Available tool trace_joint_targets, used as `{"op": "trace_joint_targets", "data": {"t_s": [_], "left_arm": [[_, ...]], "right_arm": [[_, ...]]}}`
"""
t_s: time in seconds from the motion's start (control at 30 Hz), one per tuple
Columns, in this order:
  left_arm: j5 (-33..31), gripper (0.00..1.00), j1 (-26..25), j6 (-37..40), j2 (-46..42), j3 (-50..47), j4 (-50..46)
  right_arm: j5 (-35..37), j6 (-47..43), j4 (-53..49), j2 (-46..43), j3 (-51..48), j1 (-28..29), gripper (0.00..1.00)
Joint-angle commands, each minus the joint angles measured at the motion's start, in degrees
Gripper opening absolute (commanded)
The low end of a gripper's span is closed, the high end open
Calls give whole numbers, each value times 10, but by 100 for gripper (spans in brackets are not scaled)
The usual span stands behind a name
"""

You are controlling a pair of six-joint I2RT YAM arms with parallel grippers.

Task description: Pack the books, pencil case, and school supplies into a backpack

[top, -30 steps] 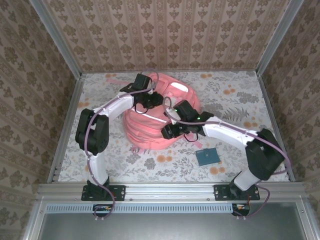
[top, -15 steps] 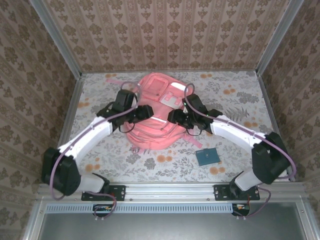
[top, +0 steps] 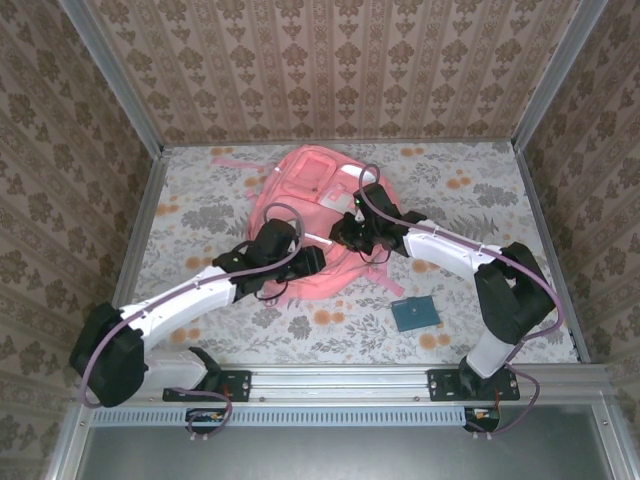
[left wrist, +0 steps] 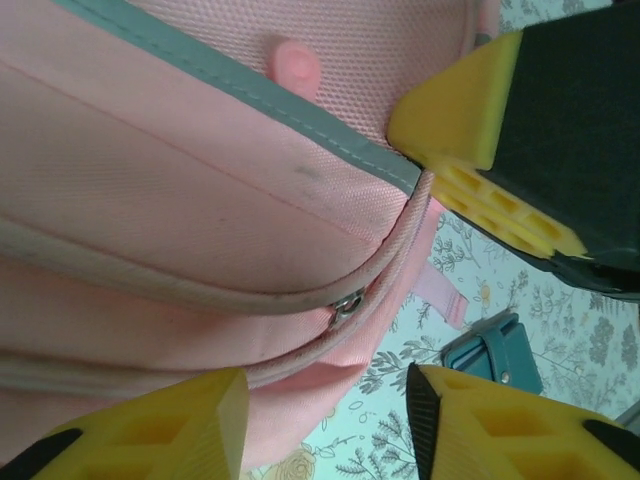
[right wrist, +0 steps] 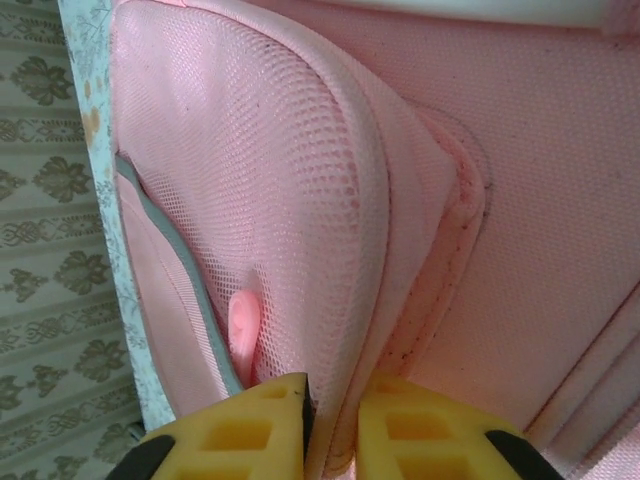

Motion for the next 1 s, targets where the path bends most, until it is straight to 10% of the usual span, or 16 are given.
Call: {"op": "trace_joint_targets", "data": {"t_s": [0.0,0.97], "left_arm": [[-34,43,-10,2,15,-3,46],[-91,12,-27,-106,56,-81,246]], "right_arm": [[-53,14,63,0,6,3,13],[-64,32,83,7,17,15,10]]}}
